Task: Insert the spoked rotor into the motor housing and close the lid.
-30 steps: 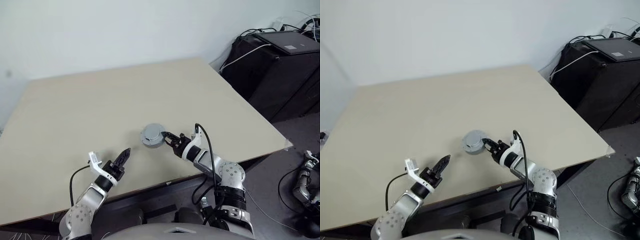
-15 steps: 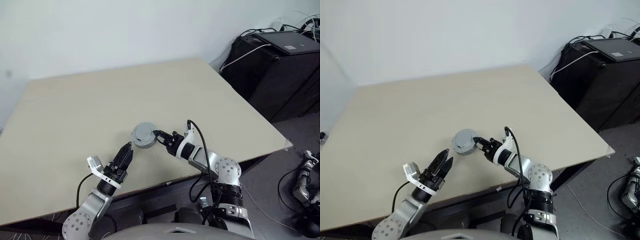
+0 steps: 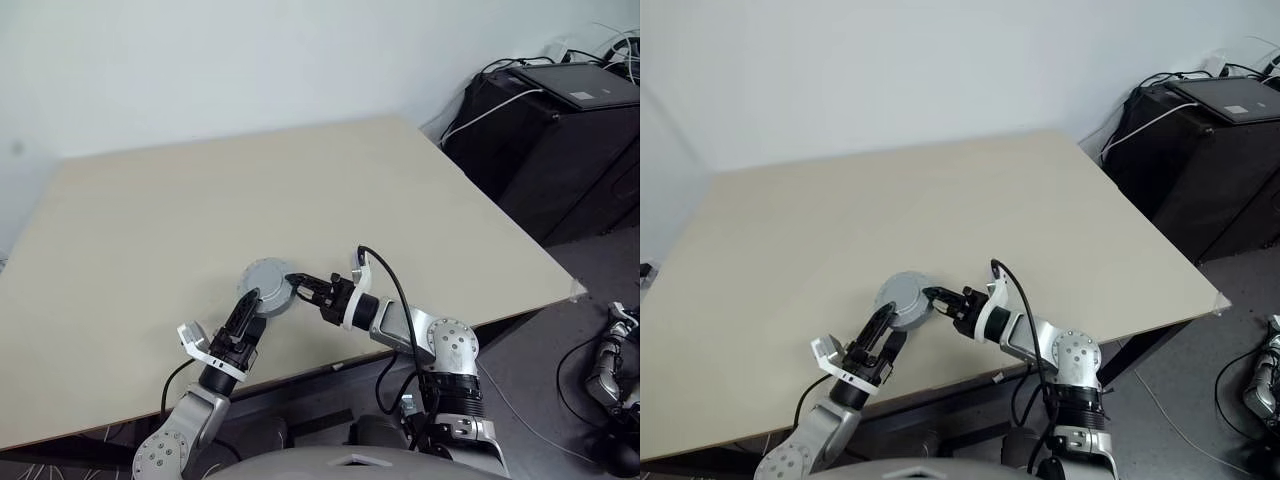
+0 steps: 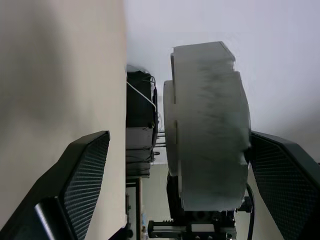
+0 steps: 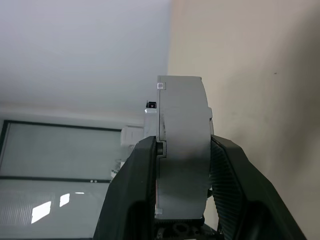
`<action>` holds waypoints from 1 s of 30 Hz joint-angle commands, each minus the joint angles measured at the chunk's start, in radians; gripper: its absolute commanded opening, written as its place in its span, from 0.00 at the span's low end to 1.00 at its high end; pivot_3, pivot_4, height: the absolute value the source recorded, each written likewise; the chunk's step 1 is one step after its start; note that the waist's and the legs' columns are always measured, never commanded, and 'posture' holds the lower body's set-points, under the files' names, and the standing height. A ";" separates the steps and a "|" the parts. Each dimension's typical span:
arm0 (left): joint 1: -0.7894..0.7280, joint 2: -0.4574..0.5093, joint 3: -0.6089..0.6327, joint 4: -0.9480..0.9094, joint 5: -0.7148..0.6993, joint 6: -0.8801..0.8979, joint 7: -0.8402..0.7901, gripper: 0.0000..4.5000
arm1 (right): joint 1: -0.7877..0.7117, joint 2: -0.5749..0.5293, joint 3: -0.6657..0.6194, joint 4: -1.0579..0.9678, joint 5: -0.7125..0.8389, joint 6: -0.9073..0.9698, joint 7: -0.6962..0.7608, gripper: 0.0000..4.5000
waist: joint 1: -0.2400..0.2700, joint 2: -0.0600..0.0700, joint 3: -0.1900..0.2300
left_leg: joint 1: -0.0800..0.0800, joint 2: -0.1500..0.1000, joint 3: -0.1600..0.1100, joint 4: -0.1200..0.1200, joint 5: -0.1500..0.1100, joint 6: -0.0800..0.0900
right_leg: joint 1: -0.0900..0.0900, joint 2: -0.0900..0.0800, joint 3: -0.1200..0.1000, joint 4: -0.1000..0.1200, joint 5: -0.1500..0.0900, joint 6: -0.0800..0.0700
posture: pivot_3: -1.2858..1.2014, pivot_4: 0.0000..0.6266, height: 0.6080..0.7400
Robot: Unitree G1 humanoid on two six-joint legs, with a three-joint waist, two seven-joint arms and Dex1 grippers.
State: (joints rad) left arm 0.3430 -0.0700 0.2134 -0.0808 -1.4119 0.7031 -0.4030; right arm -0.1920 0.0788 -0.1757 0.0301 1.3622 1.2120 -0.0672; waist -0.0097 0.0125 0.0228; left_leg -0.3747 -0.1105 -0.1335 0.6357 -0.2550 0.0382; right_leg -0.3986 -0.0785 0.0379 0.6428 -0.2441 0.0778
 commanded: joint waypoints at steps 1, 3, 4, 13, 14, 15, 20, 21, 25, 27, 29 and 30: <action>-0.039 -0.074 -0.004 0.001 -0.031 -0.014 -0.005 1.00 | 0.028 0.075 0.047 -0.039 0.077 0.020 0.005 0.27 | -0.001 0.000 0.000 | 0.000 0.000 0.000 0.000 0.000 0.000 | 0.000 0.000 0.000 0.000 0.000 0.000 | 0.52 0.00 1.00; -0.042 -0.071 -0.008 0.004 -0.036 -0.018 -0.007 1.00 | 0.034 0.067 0.057 -0.038 0.087 0.019 0.000 0.27 | -0.002 0.000 0.000 | 0.000 0.000 0.000 0.000 0.000 0.001 | -0.001 0.000 0.000 0.000 0.000 0.000 | 0.52 0.00 1.00; -0.044 -0.069 -0.010 0.005 -0.040 -0.019 -0.009 1.00 | 0.036 0.065 0.060 -0.037 0.090 0.017 -0.003 0.27 | -0.002 0.000 0.000 | -0.001 0.000 0.001 0.000 0.000 0.001 | -0.001 0.000 0.000 0.000 0.000 0.000 | 0.52 0.00 1.00; -0.043 -0.059 -0.023 0.005 -0.044 -0.024 -0.025 1.00 | 0.036 0.049 0.075 -0.031 0.093 -0.012 -0.015 0.27 | -0.001 0.000 0.000 | -0.002 0.000 0.001 0.008 -0.004 -0.001 | 0.001 0.001 0.000 0.000 0.000 0.000 | 0.52 0.00 1.00; -0.041 -0.059 -0.023 0.004 -0.043 -0.026 -0.026 1.00 | 0.035 0.048 0.075 -0.030 0.092 -0.015 -0.015 0.27 | -0.001 0.000 0.000 | -0.002 0.000 0.001 0.009 -0.004 -0.001 | 0.002 0.001 0.000 0.000 0.000 0.000 | 0.52 0.00 1.00; -0.035 -0.058 -0.026 0.000 -0.043 -0.026 -0.029 1.00 | 0.034 0.046 0.074 -0.027 0.090 -0.019 -0.013 0.27 | -0.001 0.000 0.000 | -0.002 0.000 0.001 0.009 -0.004 -0.001 | 0.002 0.001 0.000 0.000 0.000 0.000 | 0.52 0.00 1.00; -0.017 -0.061 -0.024 -0.015 -0.050 -0.034 -0.035 1.00 | 0.028 0.039 0.075 -0.019 0.086 -0.032 -0.008 0.27 | -0.001 0.000 0.000 | -0.002 0.000 0.001 0.010 -0.004 -0.001 | 0.002 0.001 0.000 0.000 -0.001 0.002 | 0.52 0.00 1.00; -0.015 -0.060 -0.024 -0.017 -0.052 -0.035 -0.035 1.00 | 0.028 0.038 0.075 -0.019 0.085 -0.033 -0.007 0.27 | -0.001 0.000 0.000 | -0.002 0.000 0.001 0.010 -0.004 -0.001 | 0.002 0.001 0.000 0.000 -0.001 0.001 | 0.52 0.00 1.00; -0.006 -0.058 -0.024 -0.023 -0.062 -0.042 -0.033 0.91 | 0.022 0.035 0.076 -0.014 0.083 -0.039 -0.003 0.27 | -0.001 0.000 0.000 | -0.002 0.000 0.002 0.010 -0.005 0.000 | 0.002 0.001 0.000 0.000 -0.001 0.001 | 0.52 0.00 1.00; -0.006 -0.057 -0.022 -0.023 -0.068 -0.044 -0.035 0.79 | 0.019 0.034 0.076 -0.011 0.082 -0.041 -0.001 0.27 | -0.001 0.000 0.001 | -0.002 0.000 0.002 0.010 -0.005 0.000 | 0.002 0.001 0.000 0.000 -0.001 0.001 | 0.52 0.00 1.00; -0.008 -0.054 -0.023 -0.022 -0.068 -0.044 -0.033 0.65 | 0.017 0.033 0.076 -0.009 0.080 -0.043 0.002 0.27 | -0.001 0.000 0.001 | -0.002 0.000 0.002 0.010 -0.005 0.000 | 0.002 0.001 0.000 0.000 -0.001 0.001 | 0.52 0.00 1.00; -0.010 -0.053 -0.023 -0.021 -0.068 -0.045 -0.032 0.57 | 0.017 0.032 0.077 -0.009 0.080 -0.044 0.003 0.27 | -0.001 0.000 0.001 | -0.002 0.000 0.002 0.010 -0.005 0.000 | 0.002 0.001 0.000 0.000 -0.001 0.002 | 0.52 0.00 1.00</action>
State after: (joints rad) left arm 0.3474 -0.0692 0.1888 -0.0711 -1.4673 0.6641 -0.4165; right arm -0.1364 0.0760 -0.0965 0.0455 1.4074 1.1820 -0.0906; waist -0.0110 0.0128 0.0237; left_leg -0.3768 -0.1104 -0.1319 0.6454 -0.2599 0.0379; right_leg -0.3969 -0.0779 0.0381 0.6426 -0.2455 0.0797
